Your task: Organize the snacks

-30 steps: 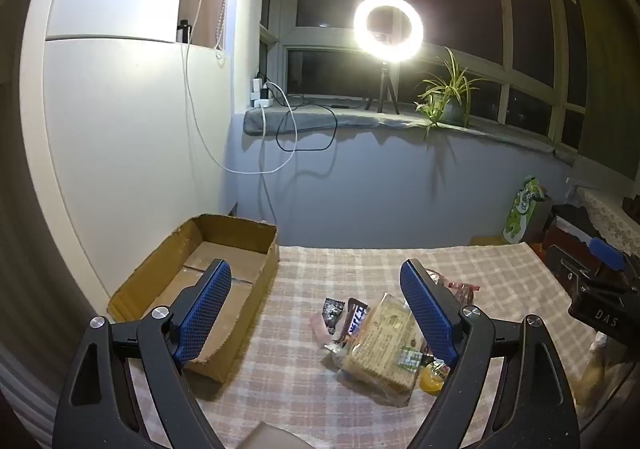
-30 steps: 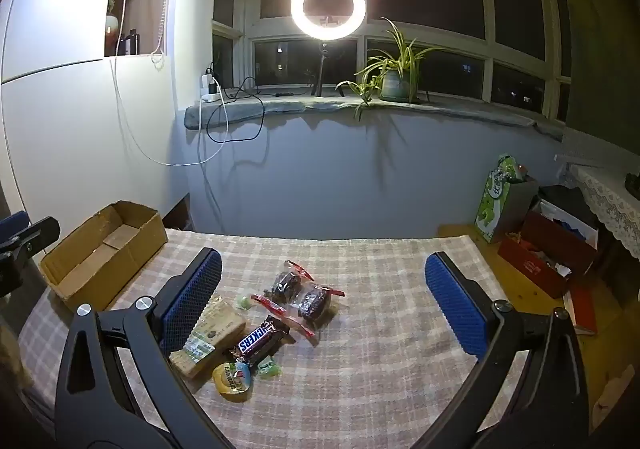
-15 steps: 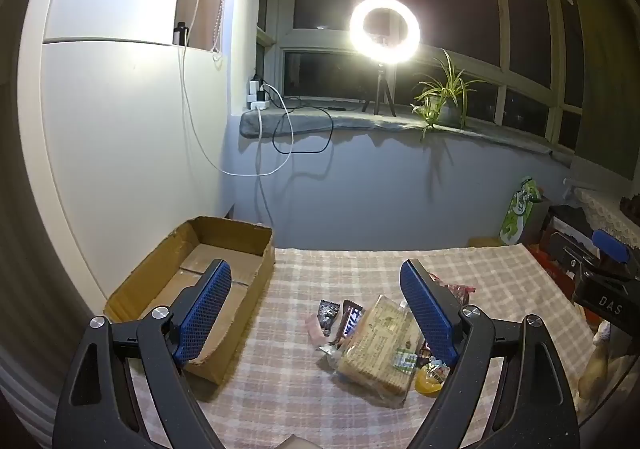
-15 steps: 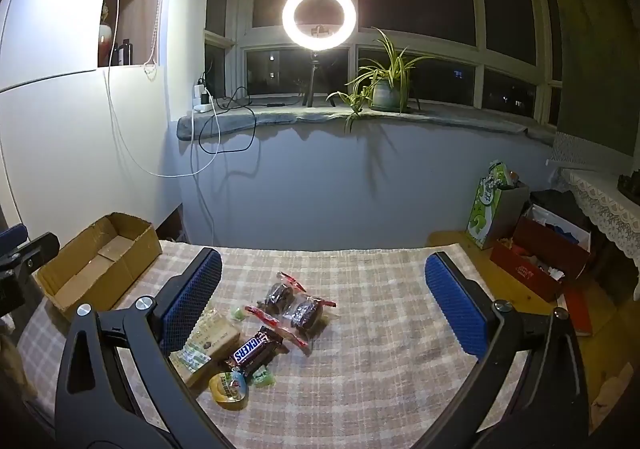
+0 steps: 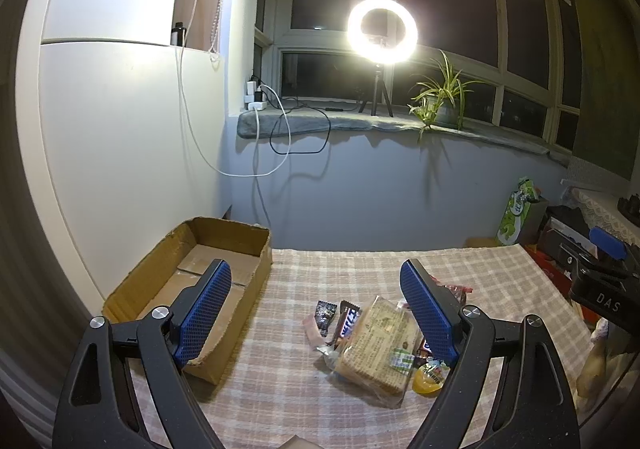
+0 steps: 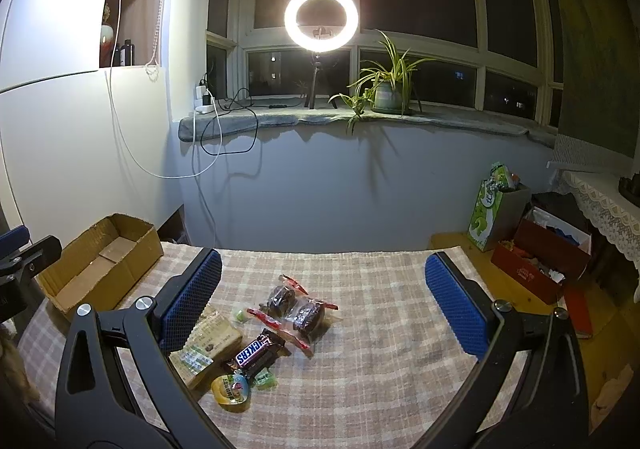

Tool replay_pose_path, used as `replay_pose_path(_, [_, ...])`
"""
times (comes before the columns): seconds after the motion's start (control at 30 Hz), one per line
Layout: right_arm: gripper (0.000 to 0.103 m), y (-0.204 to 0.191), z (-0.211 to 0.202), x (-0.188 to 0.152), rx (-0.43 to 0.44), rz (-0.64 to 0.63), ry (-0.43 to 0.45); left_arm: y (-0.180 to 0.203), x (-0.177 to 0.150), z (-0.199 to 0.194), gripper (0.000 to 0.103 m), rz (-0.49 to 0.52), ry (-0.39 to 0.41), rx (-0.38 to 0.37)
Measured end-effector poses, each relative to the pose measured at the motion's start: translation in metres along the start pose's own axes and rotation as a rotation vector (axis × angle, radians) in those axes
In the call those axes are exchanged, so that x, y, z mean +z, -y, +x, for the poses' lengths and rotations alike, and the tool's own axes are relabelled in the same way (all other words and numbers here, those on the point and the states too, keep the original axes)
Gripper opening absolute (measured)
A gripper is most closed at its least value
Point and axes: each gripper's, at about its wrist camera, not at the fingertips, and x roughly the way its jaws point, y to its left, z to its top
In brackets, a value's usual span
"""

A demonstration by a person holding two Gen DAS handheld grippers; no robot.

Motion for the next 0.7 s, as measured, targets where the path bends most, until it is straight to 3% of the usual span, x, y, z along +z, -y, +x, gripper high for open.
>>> replay_pose_path(0.7, [0.103,-0.0007,-0.0005,0.0012,0.001,-0.003,-0.001,0.005,-0.0008,0.0001,0.087,0.004,-0.003,-0.001])
